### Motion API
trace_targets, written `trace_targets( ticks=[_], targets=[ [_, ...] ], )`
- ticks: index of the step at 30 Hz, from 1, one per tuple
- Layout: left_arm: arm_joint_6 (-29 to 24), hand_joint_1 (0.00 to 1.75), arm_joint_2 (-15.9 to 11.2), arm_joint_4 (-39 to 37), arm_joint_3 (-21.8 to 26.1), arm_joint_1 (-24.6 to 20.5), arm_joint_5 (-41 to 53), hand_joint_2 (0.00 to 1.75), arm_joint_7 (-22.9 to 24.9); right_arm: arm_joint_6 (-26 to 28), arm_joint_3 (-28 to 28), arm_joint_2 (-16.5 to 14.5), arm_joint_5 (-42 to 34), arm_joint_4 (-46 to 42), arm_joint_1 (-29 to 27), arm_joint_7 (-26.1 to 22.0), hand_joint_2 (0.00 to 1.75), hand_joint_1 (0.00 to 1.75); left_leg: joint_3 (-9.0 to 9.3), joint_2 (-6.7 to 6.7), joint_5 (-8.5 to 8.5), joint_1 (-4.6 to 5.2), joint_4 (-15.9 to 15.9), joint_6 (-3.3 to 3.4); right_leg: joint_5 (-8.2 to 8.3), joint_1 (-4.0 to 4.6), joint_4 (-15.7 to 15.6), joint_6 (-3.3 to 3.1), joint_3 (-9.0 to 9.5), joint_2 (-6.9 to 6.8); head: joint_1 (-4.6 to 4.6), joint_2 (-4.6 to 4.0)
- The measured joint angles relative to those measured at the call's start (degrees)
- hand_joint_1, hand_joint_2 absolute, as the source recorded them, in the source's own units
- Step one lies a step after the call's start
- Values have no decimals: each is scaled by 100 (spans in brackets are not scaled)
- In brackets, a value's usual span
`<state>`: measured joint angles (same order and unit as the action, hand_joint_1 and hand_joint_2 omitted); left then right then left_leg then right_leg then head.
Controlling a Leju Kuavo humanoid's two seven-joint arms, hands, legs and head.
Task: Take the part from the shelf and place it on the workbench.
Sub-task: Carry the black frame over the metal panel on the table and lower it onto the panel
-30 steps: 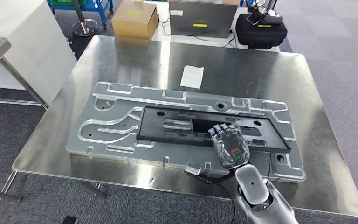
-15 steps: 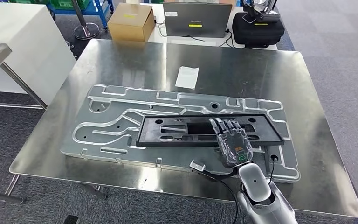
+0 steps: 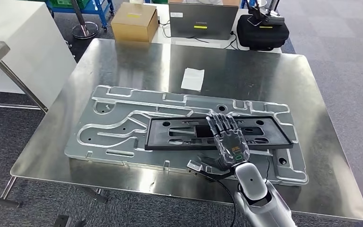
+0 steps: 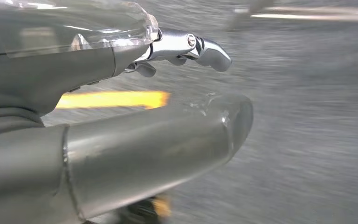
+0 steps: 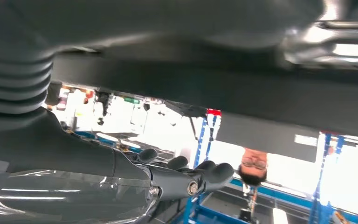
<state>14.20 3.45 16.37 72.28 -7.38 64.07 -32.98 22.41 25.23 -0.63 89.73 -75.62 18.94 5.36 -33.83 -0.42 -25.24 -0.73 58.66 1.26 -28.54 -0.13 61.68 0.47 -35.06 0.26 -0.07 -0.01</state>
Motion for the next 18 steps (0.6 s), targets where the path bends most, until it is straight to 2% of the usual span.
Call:
trace_targets(
  ticks=[3, 4, 5, 6, 7, 9, 10, 13, 14, 15, 18],
  targets=[
    [103, 0, 140, 120, -2, -122, -88, 0, -96, -41, -16, -57, 9, 104, 38, 3, 0, 0, -11, 2, 7, 5, -5, 37, -482, -23, 1026, 65, -497, -4, 25, 0],
    [114, 0, 176, 144, -2, -130, -87, 0, -101, -46, -16, -72, 10, 138, 37, 2, 0, 0, -12, 7, 6, 8, -4, 38, -516, -26, 1230, 71, -609, -6, 25, 0],
    [119, 0, 204, 163, -3, -133, -85, 0, -102, -49, -17, -80, 10, 165, 36, 3, 0, 0, -12, 11, 10, 10, -1, 36, -435, -25, 1216, 64, -613, -7, 26, 0],
    [123, 0, 231, 178, -3, -134, -86, 0, -103, -51, -21, -85, 9, 188, 38, 3, 0, 0, -8, 12, 14, 14, 1, 34, -263, -19, 990, 40, -510, -8, 27, 1],
    [124, 0, 255, 192, -5, -138, -86, 0, -106, -50, -25, -90, 9, 203, 46, 4, 0, 0, -2, 12, 18, 18, 3, 31, -44, -6, 606, -1, -322, -7, 29, 1],
    [125, 0, 295, 216, -10, -152, -89, 0, -110, -50, -31, -104, 9, 220, 72, 4, 0, 0, -7, 8, 28, 36, 9, 5, 229, 29, -83, -86, 14, -6, 25, 0],
    [125, 0, 308, 225, -14, -158, -88, 0, -112, -49, -31, -115, 9, 224, 84, 4, 0, 0, -18, 8, 37, 40, 10, -19, 278, 46, -259, -113, 89, -7, 24, 0],
    [125, 0, 321, 250, -27, -162, -88, 0, -114, -49, -31, -134, 11, 243, 95, 4, 0, 0, -44, 6, 53, 33, 9, -110, 323, 44, -360, -153, 93, -21, 27, 1],
    [125, 0, 323, 258, -31, -162, -89, 0, -115, -50, -31, -140, 12, 250, 98, 4, 0, 0, -68, 6, -17, 37, 66, -137, 358, 24, -398, -180, 94, -32, 27, 1],
    [125, 0, 327, 265, -34, -164, -89, 0, -115, -50, -31, -151, 12, 257, 104, 4, 0, 0, -127, 6, -160, 39, 225, -161, 398, 3, -437, -211, 87, -44, 15, 0],
    [126, 0, 336, 275, -41, -165, -88, 0, -116, -52, -31, -179, 12, 286, 110, 3, 0, 0, -475, 9, -813, 14, 1246, -221, 484, -7, -451, -253, -6, -61, -27, 0]
  ],
)
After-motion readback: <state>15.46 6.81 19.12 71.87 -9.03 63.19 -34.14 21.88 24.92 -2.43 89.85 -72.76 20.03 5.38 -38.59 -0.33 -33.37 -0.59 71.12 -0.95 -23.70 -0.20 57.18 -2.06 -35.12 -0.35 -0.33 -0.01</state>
